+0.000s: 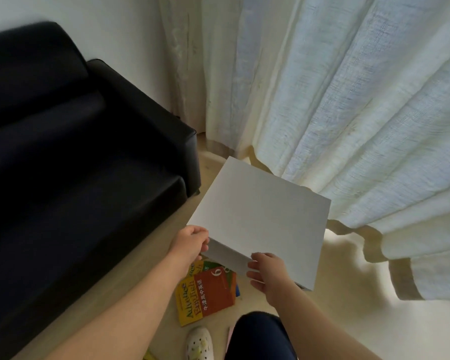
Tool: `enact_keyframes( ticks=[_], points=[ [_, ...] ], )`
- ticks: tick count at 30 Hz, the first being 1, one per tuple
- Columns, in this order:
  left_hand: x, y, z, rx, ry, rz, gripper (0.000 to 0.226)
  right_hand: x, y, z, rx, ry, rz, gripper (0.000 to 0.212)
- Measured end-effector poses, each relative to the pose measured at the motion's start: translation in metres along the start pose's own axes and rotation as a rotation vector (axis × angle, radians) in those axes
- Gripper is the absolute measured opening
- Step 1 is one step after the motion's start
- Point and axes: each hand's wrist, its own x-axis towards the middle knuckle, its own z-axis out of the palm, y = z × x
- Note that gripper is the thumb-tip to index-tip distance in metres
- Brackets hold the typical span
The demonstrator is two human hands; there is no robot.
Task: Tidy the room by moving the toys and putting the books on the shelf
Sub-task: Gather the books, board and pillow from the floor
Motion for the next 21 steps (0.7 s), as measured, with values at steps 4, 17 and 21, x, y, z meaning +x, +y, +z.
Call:
enact_keyframes(
  ticks=[4, 17, 21],
  points=[
    [0.021, 0.009, 0.002, 0.026, -0.036, -0.016, 0.011, 0.016, -0.013, 0.008, -0.012, 0.046, 0.027, 0.013],
    [0.105, 0.003, 0.076, 0.161, -0.132, -0.223, 0.013, 0.118, -0.012, -0.006, 0.123, 0.018, 0.268, 0.007],
    [0.144, -0.006, 0.11, 0.141, -0.11, -0.326, 0.012, 0.169, 0.006, -0.025, 0.126, 0.032, 0.397, 0.004]
  ],
)
